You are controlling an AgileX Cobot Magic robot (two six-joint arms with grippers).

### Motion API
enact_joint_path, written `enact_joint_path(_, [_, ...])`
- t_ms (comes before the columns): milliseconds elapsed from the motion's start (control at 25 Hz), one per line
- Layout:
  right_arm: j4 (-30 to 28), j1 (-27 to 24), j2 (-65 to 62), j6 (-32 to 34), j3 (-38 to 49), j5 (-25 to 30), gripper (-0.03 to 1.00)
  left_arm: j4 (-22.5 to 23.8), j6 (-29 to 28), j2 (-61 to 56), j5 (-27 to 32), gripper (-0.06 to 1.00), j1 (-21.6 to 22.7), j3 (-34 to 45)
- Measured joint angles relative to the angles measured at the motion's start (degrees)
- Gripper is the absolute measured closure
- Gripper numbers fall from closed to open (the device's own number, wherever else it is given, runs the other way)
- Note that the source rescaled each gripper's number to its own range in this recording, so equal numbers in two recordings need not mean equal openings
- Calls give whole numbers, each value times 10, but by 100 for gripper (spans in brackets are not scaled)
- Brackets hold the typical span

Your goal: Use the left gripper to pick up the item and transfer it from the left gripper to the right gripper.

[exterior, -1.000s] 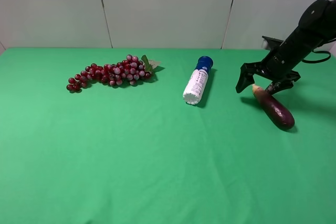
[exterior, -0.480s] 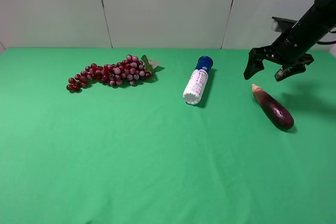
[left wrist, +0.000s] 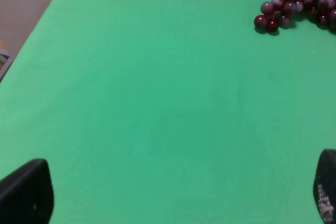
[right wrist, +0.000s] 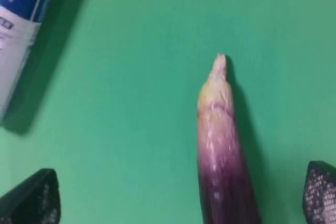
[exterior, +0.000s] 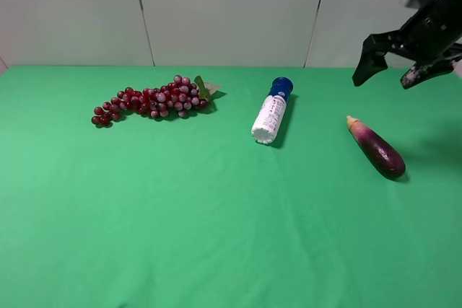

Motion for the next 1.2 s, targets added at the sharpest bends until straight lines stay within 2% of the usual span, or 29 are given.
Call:
enact_joint_path(400, [-26,0,-112,25,37,67,-3,0,0,0,0,-5,0,0])
enact_joint_path(800, [-56,0,-309,30,164,71,-3,0,0,0,0,-5,0,0])
enact_joint_path(1200, [-71,0,-571,31,263,71,-3,1,0,0,0,-5,0,0])
